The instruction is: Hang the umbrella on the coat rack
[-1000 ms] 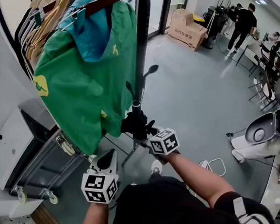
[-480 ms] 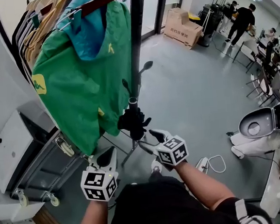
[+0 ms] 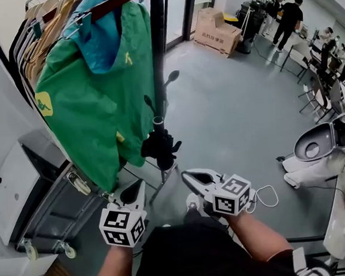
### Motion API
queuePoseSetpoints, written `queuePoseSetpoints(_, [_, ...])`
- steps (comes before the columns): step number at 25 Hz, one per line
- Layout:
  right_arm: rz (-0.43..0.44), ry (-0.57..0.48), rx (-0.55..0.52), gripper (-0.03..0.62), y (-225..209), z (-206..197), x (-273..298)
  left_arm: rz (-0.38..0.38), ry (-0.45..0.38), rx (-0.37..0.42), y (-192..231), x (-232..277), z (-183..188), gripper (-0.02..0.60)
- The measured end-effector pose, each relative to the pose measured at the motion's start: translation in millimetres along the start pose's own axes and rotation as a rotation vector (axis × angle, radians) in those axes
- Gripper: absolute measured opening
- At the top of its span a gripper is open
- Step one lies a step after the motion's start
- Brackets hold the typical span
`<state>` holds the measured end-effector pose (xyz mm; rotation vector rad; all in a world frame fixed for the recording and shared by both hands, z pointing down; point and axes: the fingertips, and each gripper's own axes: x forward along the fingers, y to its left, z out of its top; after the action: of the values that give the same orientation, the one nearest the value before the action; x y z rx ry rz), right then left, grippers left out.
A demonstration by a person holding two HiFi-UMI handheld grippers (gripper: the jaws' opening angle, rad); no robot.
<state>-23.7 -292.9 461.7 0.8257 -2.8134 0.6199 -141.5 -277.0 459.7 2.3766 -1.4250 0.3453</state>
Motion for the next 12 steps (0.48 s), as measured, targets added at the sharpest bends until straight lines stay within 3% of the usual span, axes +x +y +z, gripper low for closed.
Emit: queuePoseSetpoints(12, [-0.082,-0.008,-0.018,0.010,1.1,-4.0,-31.9,-0.065,0.034,0.030,-18.4,-1.5,-8.8,0.015])
